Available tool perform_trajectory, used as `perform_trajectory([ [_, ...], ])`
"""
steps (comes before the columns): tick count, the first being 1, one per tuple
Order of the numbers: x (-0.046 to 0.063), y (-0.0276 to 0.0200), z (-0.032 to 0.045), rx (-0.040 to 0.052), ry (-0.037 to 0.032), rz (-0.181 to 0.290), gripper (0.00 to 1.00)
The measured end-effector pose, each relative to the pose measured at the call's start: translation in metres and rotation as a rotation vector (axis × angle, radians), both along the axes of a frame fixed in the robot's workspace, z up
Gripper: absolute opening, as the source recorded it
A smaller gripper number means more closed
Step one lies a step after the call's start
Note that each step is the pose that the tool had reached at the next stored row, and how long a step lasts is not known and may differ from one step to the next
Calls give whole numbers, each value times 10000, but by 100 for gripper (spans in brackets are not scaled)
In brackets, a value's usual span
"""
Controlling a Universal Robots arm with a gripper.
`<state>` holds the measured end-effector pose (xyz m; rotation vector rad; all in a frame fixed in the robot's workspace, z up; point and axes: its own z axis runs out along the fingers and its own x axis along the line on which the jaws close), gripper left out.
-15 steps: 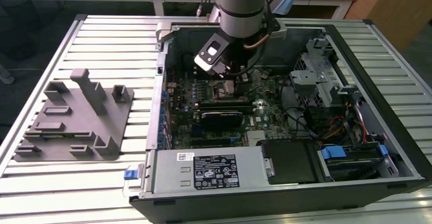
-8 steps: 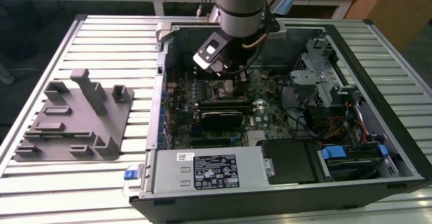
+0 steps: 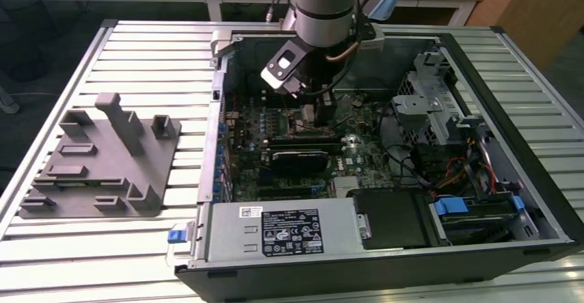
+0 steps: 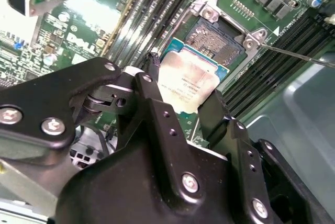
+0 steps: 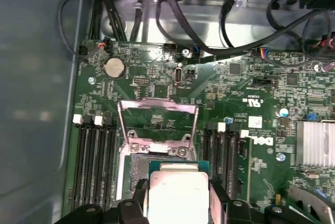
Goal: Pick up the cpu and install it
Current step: 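Place the cpu into insertion slot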
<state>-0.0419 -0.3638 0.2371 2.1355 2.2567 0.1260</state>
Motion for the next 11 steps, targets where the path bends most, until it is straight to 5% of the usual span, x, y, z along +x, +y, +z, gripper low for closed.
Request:
perform_trajectory([
  [11, -25, 58, -69, 0, 0, -45, 54],
])
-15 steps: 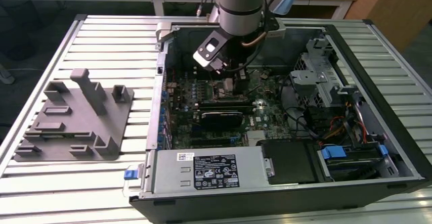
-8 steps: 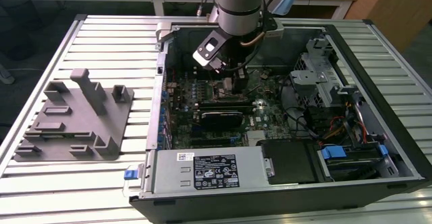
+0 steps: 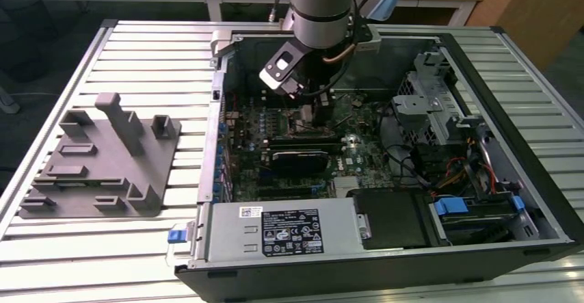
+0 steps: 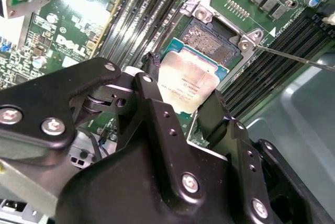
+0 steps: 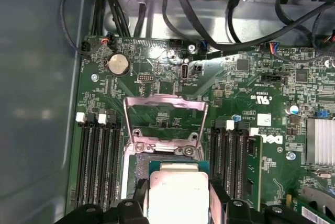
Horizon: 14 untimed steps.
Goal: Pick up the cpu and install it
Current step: 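Place the cpu into insertion slot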
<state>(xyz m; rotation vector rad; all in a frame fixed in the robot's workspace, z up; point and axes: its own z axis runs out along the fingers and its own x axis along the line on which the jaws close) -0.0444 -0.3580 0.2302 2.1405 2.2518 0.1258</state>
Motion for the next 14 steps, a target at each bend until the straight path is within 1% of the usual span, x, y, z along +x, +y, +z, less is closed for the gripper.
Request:
perform_trajectory([
  [7, -10, 34, -44, 0, 0, -42, 54],
  [14, -22, 46, -93, -1, 0, -119, 54],
])
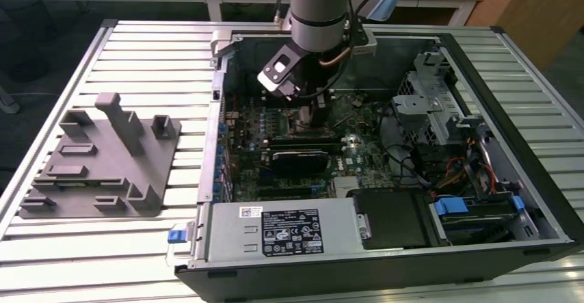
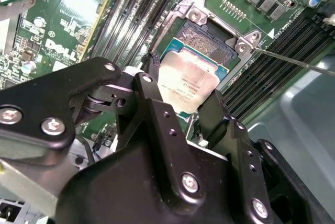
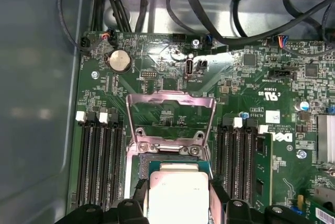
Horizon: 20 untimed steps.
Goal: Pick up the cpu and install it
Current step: 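Place the cpu into insertion slot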
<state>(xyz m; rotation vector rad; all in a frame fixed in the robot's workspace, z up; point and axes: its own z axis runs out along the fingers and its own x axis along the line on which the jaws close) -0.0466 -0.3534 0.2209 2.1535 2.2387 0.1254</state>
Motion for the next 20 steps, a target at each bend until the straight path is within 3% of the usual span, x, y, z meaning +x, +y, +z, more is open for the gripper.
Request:
perform_trajectory([
  [20, -37, 52, -93, 17, 0, -61, 54],
])
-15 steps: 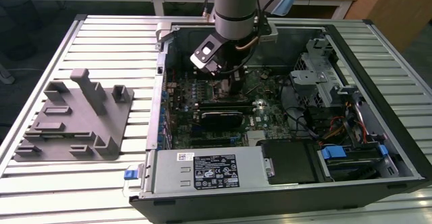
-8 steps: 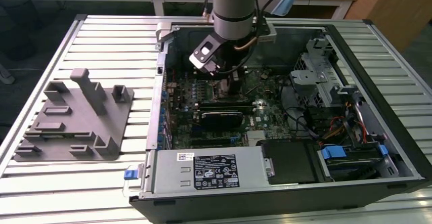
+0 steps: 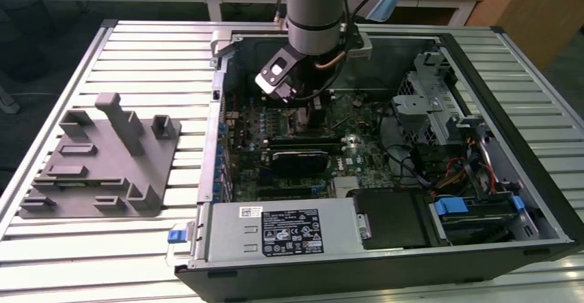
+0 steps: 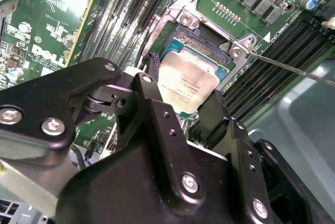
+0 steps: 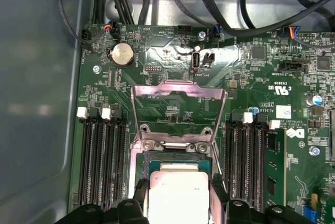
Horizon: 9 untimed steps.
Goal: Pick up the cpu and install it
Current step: 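Place the cpu into insertion slot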
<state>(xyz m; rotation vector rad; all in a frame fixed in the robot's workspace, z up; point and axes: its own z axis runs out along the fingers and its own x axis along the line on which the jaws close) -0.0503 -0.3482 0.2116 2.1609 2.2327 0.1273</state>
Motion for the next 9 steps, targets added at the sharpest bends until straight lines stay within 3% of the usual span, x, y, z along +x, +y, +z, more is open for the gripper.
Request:
perform_trajectory([
  [9, -1, 11, -59, 1, 1, -31, 54],
])
